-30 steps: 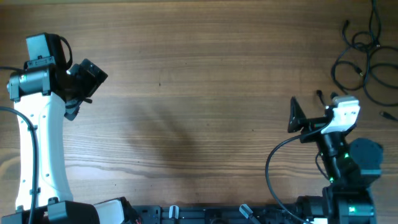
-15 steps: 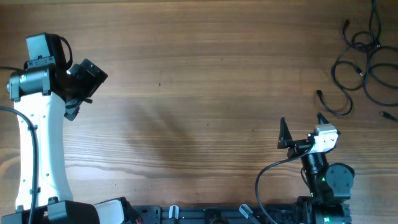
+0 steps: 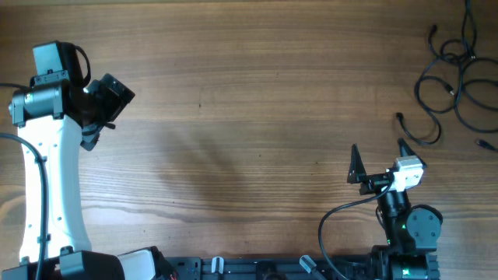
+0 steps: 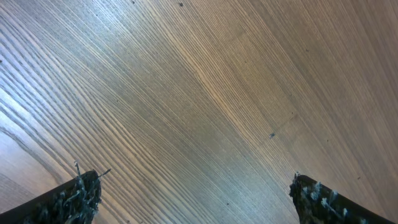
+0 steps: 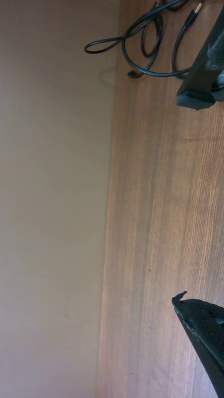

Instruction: Untangle cables

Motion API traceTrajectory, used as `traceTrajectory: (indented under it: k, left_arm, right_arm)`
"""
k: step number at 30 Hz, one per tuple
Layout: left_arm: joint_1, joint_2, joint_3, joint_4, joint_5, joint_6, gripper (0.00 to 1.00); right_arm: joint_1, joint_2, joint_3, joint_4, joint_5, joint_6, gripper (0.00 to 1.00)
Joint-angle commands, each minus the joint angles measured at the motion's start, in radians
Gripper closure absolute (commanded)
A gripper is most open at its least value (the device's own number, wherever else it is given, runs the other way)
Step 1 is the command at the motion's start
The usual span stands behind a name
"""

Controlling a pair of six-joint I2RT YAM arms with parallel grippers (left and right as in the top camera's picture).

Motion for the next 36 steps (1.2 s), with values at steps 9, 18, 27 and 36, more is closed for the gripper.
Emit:
traceTrajectory:
  k: [9,18,27,36]
  left_arm:
    - [0.001,0.005,-0.004,-0.011,-0.046,-0.003,0.00]
    - [-0.009,-0.197,-0.005,0.093,-0.055,0.006,0.00]
    - [-0.145,-0.695,-0.502,0.628,-0.045,0.258,0.00]
    - [-0.145,-1.180,-1.123,1.059,-0.002,0.367,0.00]
  right_arm:
    - [-0.004,-0.011,-0.004,0.005,-0.014,-0.011,0.00]
    - [-0.004,-0.011,-0.004,0.005,-0.014,-0.011,0.00]
    - [-0.004,-0.011,-0.004,0.005,-0.014,-0.011,0.00]
    - [-0.004,-0.011,-0.004,0.005,-0.014,-0.011,0.00]
